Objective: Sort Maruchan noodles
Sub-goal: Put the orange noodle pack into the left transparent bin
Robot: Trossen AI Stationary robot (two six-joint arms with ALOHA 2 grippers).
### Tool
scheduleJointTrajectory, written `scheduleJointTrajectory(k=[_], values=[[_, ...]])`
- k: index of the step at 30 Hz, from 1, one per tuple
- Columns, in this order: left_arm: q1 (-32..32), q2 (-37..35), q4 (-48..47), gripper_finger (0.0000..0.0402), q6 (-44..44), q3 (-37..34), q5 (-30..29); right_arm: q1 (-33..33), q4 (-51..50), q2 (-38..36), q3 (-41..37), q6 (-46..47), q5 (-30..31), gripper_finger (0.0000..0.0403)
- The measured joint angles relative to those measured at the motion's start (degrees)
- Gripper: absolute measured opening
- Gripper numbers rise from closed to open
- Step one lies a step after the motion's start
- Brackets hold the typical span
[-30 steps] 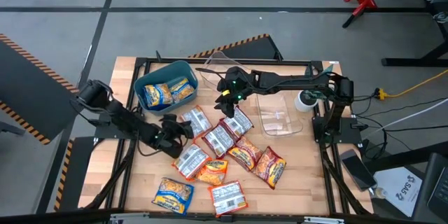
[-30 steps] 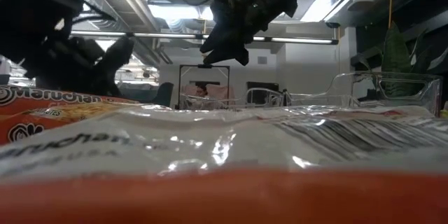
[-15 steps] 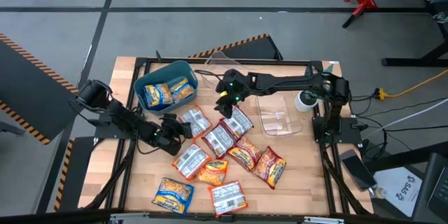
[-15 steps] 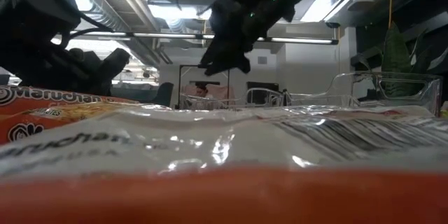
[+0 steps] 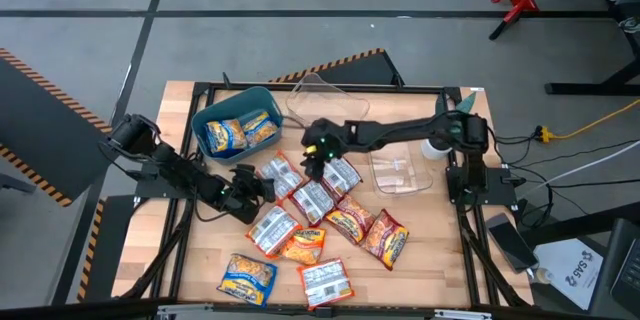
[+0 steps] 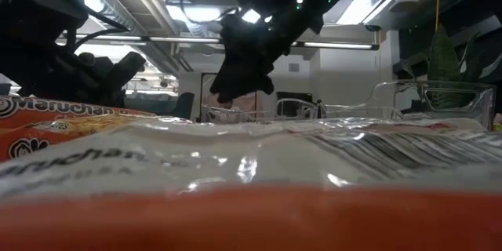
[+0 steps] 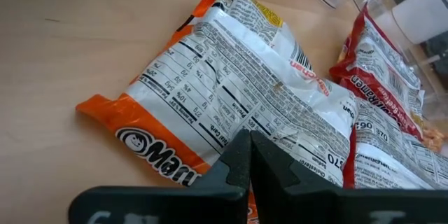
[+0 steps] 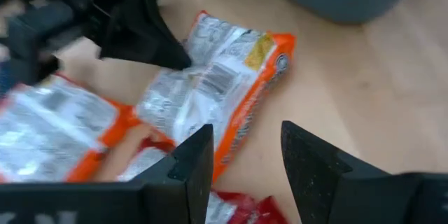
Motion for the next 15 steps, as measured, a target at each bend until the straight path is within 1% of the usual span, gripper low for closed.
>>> scheduleJointTrajectory(k=[1,3,5,7,9,11,12,15], values=[[0.0,0.0,0.0,0.0,0.1,0.0,0.1,0.7,0.1,0.0,0.0,-1.2,2.6,0.0152],[0.0,0.0,-0.1,0.0,1.0,0.0,0.4,1.8,0.6,0.3,0.0,-3.2,5.3,0.0152],[0.0,0.0,-0.2,0.0,1.6,0.0,0.6,2.6,0.7,0.7,0.0,-3.8,4.9,0.0152],[0.0,0.0,-0.3,0.0,2.0,0.0,0.8,3.0,1.3,1.0,0.0,-3.8,2.6,0.0152],[0.0,0.0,-0.4,0.0,1.9,0.0,0.9,3.5,3.0,1.7,0.2,-3.7,2.4,0.0155],[0.0,0.0,-0.5,0.0,1.9,0.0,0.9,3.8,1.6,2.2,0.0,-3.7,2.2,0.0169],[0.0,0.0,-0.5,0.0,1.9,0.0,0.9,3.8,2.6,2.9,0.0,-3.6,2.0,0.0182],[0.0,0.0,-0.6,0.0,1.9,0.0,0.9,3.7,2.3,4.0,0.0,-1.0,1.0,0.0234]])
